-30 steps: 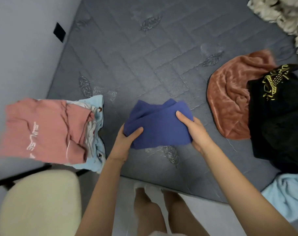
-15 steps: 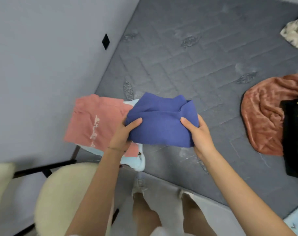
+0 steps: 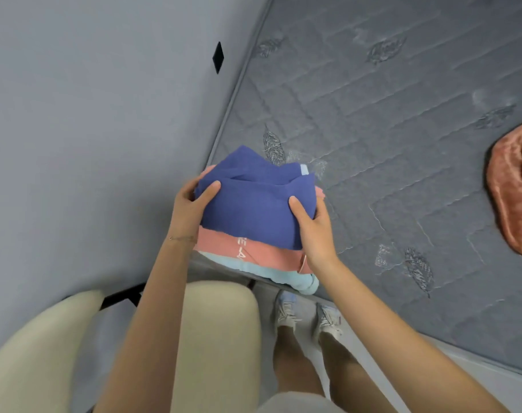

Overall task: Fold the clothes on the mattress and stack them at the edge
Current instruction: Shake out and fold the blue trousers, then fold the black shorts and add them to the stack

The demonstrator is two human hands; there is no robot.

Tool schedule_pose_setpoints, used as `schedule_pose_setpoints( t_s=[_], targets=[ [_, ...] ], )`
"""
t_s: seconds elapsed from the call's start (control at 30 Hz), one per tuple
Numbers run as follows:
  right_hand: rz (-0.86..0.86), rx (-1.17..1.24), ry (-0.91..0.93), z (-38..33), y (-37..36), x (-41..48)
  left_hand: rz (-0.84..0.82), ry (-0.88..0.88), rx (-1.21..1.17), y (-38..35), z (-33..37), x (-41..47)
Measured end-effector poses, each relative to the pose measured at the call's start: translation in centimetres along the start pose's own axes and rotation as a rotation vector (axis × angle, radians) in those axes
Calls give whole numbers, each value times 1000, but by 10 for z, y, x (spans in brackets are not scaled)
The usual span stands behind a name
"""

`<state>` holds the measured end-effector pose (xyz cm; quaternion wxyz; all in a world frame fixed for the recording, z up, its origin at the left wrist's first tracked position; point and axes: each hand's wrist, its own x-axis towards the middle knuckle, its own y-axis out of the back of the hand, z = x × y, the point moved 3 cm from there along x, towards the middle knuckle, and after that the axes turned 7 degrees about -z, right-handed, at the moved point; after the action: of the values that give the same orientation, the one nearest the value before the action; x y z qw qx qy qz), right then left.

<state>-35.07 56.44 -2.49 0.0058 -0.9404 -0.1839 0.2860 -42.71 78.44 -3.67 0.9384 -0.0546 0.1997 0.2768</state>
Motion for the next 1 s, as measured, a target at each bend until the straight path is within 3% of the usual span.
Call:
schedule_pose_setpoints(
  t_s=[0.13, 0.3, 0.6, 0.77, 0.87, 1.0],
  targets=[
    [94, -228, -84, 23, 8, 23, 34, 19, 233, -1, -34, 20],
    [91, -493, -105, 42, 15, 37, 95, 50, 482, 2, -67, 29],
    [5, -814, -109, 37, 17, 41, 96, 42, 596, 2, -62, 25],
    [99, -913, -68, 14, 43, 22, 185, -231, 869, -13, -15, 0],
    [155, -1087, -65, 0, 70, 7, 55, -403, 1048, -50, 11, -16],
    [184, -1195, -60, -18, 109, -22, -84, -472, 1150, -113, 33, -33]
  ],
)
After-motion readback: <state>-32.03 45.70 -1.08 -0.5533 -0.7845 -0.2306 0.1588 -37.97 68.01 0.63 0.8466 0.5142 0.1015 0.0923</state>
